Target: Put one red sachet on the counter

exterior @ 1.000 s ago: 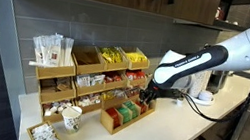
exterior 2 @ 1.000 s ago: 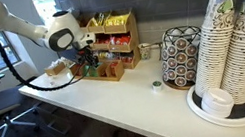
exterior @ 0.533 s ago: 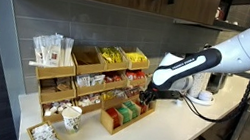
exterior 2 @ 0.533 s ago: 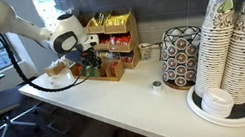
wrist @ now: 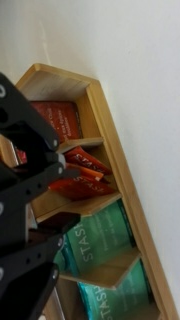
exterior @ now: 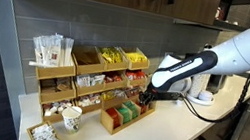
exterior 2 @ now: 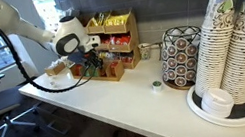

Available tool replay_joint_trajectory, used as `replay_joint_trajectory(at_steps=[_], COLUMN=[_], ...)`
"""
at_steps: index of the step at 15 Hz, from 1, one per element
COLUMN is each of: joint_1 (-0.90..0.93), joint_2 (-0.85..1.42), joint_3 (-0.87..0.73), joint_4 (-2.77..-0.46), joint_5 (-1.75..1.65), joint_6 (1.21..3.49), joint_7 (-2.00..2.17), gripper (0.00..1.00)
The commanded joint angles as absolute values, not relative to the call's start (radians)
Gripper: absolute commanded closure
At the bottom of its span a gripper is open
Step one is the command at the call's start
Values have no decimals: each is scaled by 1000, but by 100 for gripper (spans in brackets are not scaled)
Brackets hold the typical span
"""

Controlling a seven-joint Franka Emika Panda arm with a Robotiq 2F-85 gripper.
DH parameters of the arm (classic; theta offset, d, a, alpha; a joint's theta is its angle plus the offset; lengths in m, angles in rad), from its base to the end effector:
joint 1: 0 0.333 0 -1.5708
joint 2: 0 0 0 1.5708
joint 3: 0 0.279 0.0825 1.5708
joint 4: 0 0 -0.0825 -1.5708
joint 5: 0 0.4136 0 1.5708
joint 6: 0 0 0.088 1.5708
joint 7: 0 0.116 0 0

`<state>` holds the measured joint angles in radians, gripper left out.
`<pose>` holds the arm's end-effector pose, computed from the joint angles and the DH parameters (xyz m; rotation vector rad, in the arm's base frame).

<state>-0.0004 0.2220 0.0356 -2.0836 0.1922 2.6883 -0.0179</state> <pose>0.6285 0.0165 0.2958 -2.9570 0.1568 -0.5697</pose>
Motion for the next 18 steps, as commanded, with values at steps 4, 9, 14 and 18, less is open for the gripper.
replay_joint_trajectory(at_steps=[4,9,14,18], joint_1=[-31,-43,-49,-53], joint_2=[265,278,298,310], joint_3=[63,66,74,80], joint_4=[-2050,-2038,-2027,-2021], joint_5=[246,252,256,256], joint_6=[2710,2708,2706,2704], joint_7=[-84,-99,-106,-114], gripper=[63,67,67,69])
